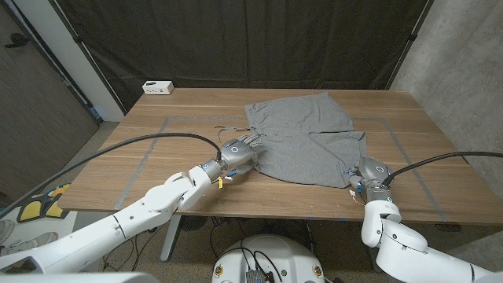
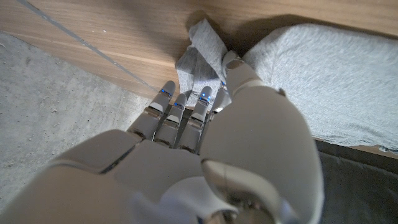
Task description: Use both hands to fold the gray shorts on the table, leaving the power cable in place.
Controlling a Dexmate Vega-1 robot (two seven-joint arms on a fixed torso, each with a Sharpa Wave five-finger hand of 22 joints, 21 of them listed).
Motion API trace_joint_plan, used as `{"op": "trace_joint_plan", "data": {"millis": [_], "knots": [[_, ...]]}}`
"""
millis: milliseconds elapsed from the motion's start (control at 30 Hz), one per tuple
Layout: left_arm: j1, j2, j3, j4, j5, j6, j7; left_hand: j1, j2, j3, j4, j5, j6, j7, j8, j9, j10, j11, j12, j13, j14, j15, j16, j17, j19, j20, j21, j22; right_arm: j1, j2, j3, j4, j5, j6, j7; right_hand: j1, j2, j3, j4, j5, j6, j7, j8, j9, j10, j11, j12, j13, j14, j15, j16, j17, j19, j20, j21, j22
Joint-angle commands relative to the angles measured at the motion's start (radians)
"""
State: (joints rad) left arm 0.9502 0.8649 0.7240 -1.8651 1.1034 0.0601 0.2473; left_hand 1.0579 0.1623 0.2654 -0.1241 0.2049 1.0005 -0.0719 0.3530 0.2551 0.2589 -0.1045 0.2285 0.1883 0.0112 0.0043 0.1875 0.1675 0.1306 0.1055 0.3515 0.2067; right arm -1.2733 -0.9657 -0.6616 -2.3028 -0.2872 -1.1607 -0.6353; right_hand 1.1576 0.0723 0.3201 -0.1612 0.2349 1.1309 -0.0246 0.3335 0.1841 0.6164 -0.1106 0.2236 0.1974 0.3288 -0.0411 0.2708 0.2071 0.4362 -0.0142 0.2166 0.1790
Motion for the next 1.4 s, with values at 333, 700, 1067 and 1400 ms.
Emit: {"op": "trace_joint_plan", "data": {"millis": [333, 700, 1067, 1400], "knots": [[0.022, 0.055, -0.095, -0.118, -0.284, -0.043, -0.137, 0.058, -0.012, 0.047, -0.041, -0.003, 0.069, 0.080, 0.116, 0.106, 0.018, 0.019, -0.010, 0.006, -0.012, -0.001, -0.009, -0.001, -0.012, -0.018, 0.010, 0.009, -0.100, 0.015, 0.109, -0.022, 0.031, 0.055, -0.049, 0.013, -0.001, -0.004, 0.001, -0.004, 0.005, 0.018, -0.005, 0.003, 0.003, 0.004, -0.004, 0.004, 0.002, -0.138, 0.000, 0.002, 0.012, 0.001, 0.003, 0.003], [0.045, 0.101, -0.186, -0.174, -0.480, -0.105, -0.213, 0.069, -0.052, 0.058, -0.053, 0.027, 0.132, 0.100, 0.161, 0.132, 0.039, 0.012, -0.008, 0.005, -0.012, -0.002, -0.007, 0.001, -0.019, -0.020, 0.010, 0.009, -0.172, 0.009, 0.178, -0.084, 0.048, 0.031, -0.069, 0.023, -0.003, 0.003, -0.004, -0.003, 0.010, 0.028, -0.009, 0.004, 0.002, 0.010, -0.007, 0.004, 0.004, -0.134, -0.006, 0.000, 0.015, 0.008, 0.003, 0.002], [0.086, 0.136, -0.278, -0.202, -0.594, -0.131, -0.205, 0.074, -0.065, 0.072, -0.051, 0.065, 0.142, 0.108, 0.178, 0.148, 0.049, 0.017, -0.008, 0.005, -0.010, -0.005, -0.005, 0.003, -0.021, -0.018, 0.012, 0.009, -0.289, 0.031, 0.295, -0.138, 0.066, 0.063, -0.127, 0.040, -0.018, 0.015, -0.013, -0.012, 0.032, 0.066, -0.007, 0.005, 0.015, 0.023, -0.006, 0.004, 0.009, -0.123, -0.014, -0.004, 0.016, 0.020, 0.001, 0.001], [0.107, 0.157, -0.341, -0.210, -0.705, -0.158, -0.226, 0.075, -0.076, 0.087, -0.048, 0.108, 0.141, 0.128, 0.192, 0.167, 0.050, 0.026, -0.012, 0.005, -0.012, -0.002, -0.005, 0.005, -0.029, -0.015, 0.012, 0.010, -0.373, 0.067, 0.373, -0.137, 0.017, 0.159, -0.211, 0.043, -0.026, 0.022, -0.013, -0.018, 0.040, 0.078, -0.007, 0.005, 0.021, 0.024, -0.006, 0.004, 0.015, -0.124, -0.017, -0.004, 0.015, 0.020, 0.000, 0.001]]}}
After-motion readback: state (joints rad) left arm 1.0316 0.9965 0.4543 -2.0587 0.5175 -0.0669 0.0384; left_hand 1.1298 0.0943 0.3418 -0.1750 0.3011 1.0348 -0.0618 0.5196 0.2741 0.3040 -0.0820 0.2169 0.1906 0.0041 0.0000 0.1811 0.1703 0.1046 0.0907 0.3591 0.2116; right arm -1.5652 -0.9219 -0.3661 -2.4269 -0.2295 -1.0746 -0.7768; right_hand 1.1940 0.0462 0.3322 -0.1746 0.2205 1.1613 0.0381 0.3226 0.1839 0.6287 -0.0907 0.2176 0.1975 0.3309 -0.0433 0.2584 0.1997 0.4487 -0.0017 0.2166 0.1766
